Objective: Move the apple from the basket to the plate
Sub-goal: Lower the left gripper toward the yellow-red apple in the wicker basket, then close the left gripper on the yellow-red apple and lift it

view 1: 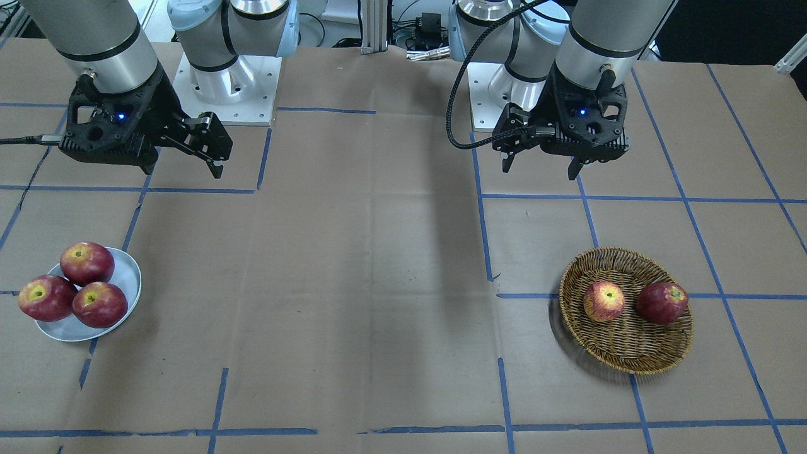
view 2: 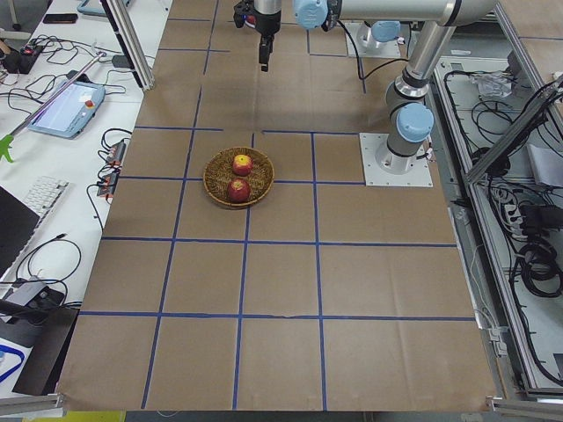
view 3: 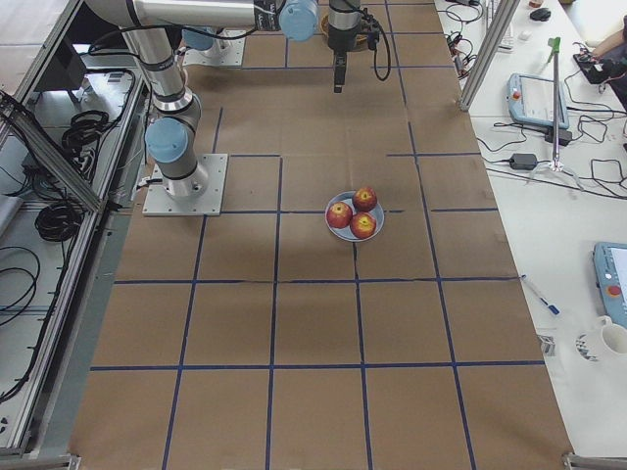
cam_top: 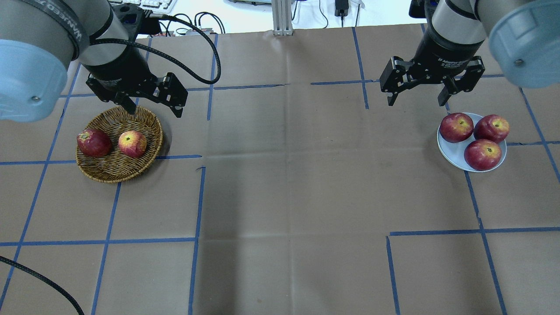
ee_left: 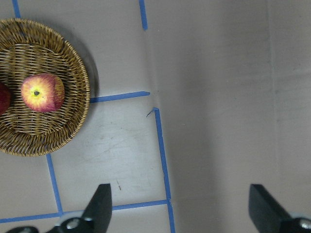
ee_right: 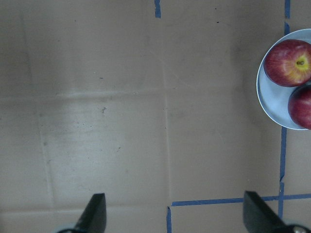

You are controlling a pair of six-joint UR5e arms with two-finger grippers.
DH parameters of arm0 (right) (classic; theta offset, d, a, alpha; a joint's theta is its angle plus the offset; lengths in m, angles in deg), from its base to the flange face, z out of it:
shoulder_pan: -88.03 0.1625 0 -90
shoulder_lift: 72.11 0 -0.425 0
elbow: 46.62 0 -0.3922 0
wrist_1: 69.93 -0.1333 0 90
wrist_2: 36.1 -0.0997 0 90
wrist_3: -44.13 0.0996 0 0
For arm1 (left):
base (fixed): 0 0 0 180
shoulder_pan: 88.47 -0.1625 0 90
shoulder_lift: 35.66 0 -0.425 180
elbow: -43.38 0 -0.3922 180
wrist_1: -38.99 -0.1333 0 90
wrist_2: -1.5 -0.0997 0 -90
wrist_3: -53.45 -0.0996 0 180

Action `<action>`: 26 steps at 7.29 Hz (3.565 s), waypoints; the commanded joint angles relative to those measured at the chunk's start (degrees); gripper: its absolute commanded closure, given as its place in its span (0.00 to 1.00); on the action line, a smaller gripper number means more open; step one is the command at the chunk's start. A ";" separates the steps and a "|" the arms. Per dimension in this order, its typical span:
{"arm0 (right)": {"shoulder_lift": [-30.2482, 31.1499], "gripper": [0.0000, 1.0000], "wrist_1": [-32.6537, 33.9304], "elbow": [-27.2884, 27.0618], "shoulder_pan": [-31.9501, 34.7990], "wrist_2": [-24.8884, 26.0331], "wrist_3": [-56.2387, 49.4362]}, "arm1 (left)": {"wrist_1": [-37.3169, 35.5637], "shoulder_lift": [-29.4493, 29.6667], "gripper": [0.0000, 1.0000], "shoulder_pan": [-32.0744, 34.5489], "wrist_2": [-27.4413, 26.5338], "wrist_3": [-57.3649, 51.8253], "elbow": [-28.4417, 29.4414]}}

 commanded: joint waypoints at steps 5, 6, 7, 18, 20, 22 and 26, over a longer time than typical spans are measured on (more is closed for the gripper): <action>0.00 0.00 0.03 0.00 0.00 -0.09 0.01 | -0.30 -0.13 0.01 -0.09 -0.01 0.43 0.01; 0.00 0.00 0.03 0.00 0.00 -0.09 0.01 | 0.13 -0.13 0.01 -0.35 -0.45 0.43 0.02; 0.00 0.00 0.03 0.00 0.00 -0.01 0.01 | 0.05 0.04 0.01 -1.22 -0.54 0.35 -0.07; 0.09 0.00 0.03 0.09 0.00 -0.09 0.01 | -16.97 23.30 0.04 -16.86 -5.90 -22.23 -0.60; 0.09 0.00 0.03 0.09 0.00 -0.09 -0.08 | -28.63 26.23 0.09 -18.28 -3.45 -26.96 -4.62; 0.09 0.00 0.03 0.09 0.00 -0.09 -0.08 | -30.98 26.32 0.09 -18.28 -3.18 -27.16 -6.57; 0.00 0.00 0.03 0.09 0.00 -0.09 -0.08 | -31.50 26.41 0.05 -18.37 -1.68 -26.64 -9.47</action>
